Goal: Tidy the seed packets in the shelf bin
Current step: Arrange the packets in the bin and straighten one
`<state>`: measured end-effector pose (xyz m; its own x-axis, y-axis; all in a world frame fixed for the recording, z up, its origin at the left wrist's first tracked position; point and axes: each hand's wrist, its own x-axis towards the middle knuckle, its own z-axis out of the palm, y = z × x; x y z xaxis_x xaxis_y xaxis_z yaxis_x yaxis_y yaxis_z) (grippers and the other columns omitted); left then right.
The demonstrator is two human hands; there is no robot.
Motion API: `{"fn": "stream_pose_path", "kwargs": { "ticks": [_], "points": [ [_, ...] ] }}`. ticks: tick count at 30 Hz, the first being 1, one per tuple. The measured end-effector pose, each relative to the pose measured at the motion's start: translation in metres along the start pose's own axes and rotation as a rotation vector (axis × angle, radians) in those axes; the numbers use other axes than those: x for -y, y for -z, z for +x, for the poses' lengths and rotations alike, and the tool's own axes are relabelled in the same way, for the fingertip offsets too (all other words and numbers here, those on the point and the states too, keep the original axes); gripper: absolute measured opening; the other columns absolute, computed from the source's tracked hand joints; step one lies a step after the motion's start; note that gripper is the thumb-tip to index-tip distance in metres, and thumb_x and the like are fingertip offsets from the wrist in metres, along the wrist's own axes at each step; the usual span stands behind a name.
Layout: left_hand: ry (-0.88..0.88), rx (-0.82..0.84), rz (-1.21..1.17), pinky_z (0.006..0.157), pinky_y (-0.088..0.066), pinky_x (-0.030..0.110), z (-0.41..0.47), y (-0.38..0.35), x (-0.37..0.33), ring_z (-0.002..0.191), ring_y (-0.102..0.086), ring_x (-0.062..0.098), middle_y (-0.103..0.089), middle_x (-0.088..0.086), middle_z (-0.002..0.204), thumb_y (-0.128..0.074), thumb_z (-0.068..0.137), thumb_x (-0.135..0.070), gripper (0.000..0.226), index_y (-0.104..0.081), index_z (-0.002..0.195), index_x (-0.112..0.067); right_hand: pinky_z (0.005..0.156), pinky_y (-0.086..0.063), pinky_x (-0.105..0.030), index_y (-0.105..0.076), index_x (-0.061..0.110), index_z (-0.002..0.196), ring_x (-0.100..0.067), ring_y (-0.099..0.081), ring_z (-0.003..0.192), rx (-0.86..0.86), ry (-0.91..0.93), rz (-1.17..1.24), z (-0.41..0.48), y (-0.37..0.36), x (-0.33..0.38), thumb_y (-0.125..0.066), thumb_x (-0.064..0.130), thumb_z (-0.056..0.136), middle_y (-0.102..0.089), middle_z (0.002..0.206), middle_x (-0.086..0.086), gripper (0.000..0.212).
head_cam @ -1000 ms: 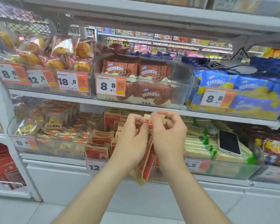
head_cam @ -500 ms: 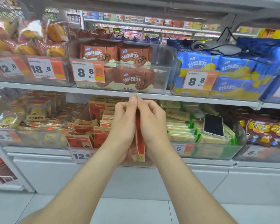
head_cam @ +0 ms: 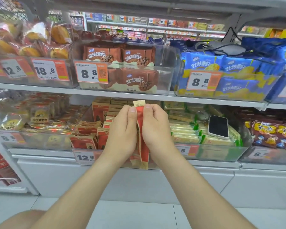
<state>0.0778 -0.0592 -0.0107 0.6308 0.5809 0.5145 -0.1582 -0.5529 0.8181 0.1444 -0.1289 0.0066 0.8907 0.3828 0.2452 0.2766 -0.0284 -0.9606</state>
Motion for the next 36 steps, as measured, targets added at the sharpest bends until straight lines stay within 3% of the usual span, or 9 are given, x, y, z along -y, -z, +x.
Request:
{"fn": "stream_pose_path", "kwargs": {
  "ticks": [4,8,13,16,19,23,27,30,36],
  "points": [
    [0.056,0.029,-0.071,0.071,-0.047,0.023,0.003,0.005,-0.003,0.078,-0.057,0.006,-0.067,0.009,0.092,-0.039,0.118,-0.026,0.035,-0.064,0.1,-0.009,0.099,-0.059,-0.053,-0.076,0.005,0.103,-0.03,-0.074,0.093,0.084,-0.187,0.28,0.0,-0.002,-0.001,-0.048,0.032,0.114,-0.076,0.104,-0.025,0.04],
    [0.137,0.02,-0.171,0.074,-0.052,0.022,0.006,0.009,-0.009,0.079,-0.062,0.004,-0.07,-0.001,0.087,-0.04,0.118,-0.029,0.035,-0.069,0.102,-0.016,0.081,-0.054,-0.045,-0.076,0.001,0.104,-0.029,-0.066,0.083,0.18,-0.181,0.342,0.0,0.004,0.004,-0.053,0.035,0.113,-0.074,0.101,-0.032,0.043],
    [0.294,-0.083,-0.386,0.082,-0.052,0.042,0.016,0.014,-0.004,0.084,-0.061,0.02,-0.065,0.008,0.087,-0.041,0.117,-0.03,0.038,-0.068,0.097,-0.01,0.08,-0.06,-0.033,-0.074,0.017,0.11,-0.013,-0.072,0.087,0.346,0.013,0.095,-0.003,0.018,0.011,-0.07,0.027,0.104,-0.078,0.104,-0.012,0.013],
    [0.397,-0.182,-0.542,0.085,-0.052,0.045,0.024,0.018,-0.003,0.085,-0.063,0.022,-0.064,0.01,0.091,-0.04,0.117,-0.033,0.04,-0.066,0.11,-0.004,0.093,-0.064,-0.041,-0.061,0.035,0.131,-0.017,-0.076,0.105,0.592,-0.069,-0.022,-0.006,0.025,0.013,-0.071,0.031,0.102,-0.074,0.118,-0.003,0.031],
    [0.431,-0.248,-0.62,0.071,-0.053,0.034,0.028,0.025,-0.004,0.07,-0.063,0.008,-0.063,0.002,0.083,-0.039,0.118,-0.036,0.037,-0.065,0.11,-0.01,0.098,-0.06,-0.048,-0.047,0.046,0.146,-0.026,-0.075,0.11,0.722,-0.1,-0.057,-0.01,0.027,0.012,-0.067,0.039,0.104,-0.077,0.117,-0.004,0.047],
    [0.35,-0.071,-0.548,0.065,-0.054,0.033,0.024,0.03,-0.006,0.075,-0.066,0.013,-0.068,0.003,0.085,-0.045,0.115,-0.043,0.042,-0.065,0.103,-0.008,0.08,-0.064,-0.04,-0.054,0.029,0.125,-0.017,-0.076,0.091,0.471,0.028,0.011,-0.004,0.02,0.007,-0.063,0.051,0.103,-0.079,0.104,-0.001,0.032],
    [0.261,0.13,-0.416,0.087,-0.065,0.04,0.016,0.023,-0.006,0.101,-0.074,0.022,-0.078,0.013,0.107,-0.054,0.11,-0.049,0.049,-0.072,0.112,-0.004,0.069,-0.056,-0.046,-0.059,0.027,0.1,-0.014,-0.069,0.074,0.21,0.151,-0.03,0.004,0.018,-0.003,-0.055,0.065,0.101,-0.075,0.084,0.007,0.039],
    [0.213,0.176,-0.34,0.104,-0.057,0.06,0.011,0.021,-0.004,0.099,-0.072,0.026,-0.076,0.009,0.099,-0.066,0.101,-0.058,0.049,-0.07,0.1,-0.009,0.064,-0.048,-0.04,-0.058,0.024,0.087,-0.006,-0.057,0.062,0.139,0.193,-0.07,0.006,0.02,-0.005,-0.048,0.057,0.108,-0.063,0.066,0.019,0.04],
    [0.209,0.188,-0.328,0.1,-0.06,0.061,0.011,0.021,-0.004,0.105,-0.074,0.035,-0.077,0.016,0.104,-0.06,0.108,-0.042,0.04,-0.071,0.102,-0.004,0.062,-0.043,-0.037,-0.057,0.019,0.077,-0.004,-0.049,0.058,0.084,0.229,-0.174,0.003,0.022,-0.005,-0.05,0.051,0.11,-0.057,0.059,0.018,0.046]
  ]
}}
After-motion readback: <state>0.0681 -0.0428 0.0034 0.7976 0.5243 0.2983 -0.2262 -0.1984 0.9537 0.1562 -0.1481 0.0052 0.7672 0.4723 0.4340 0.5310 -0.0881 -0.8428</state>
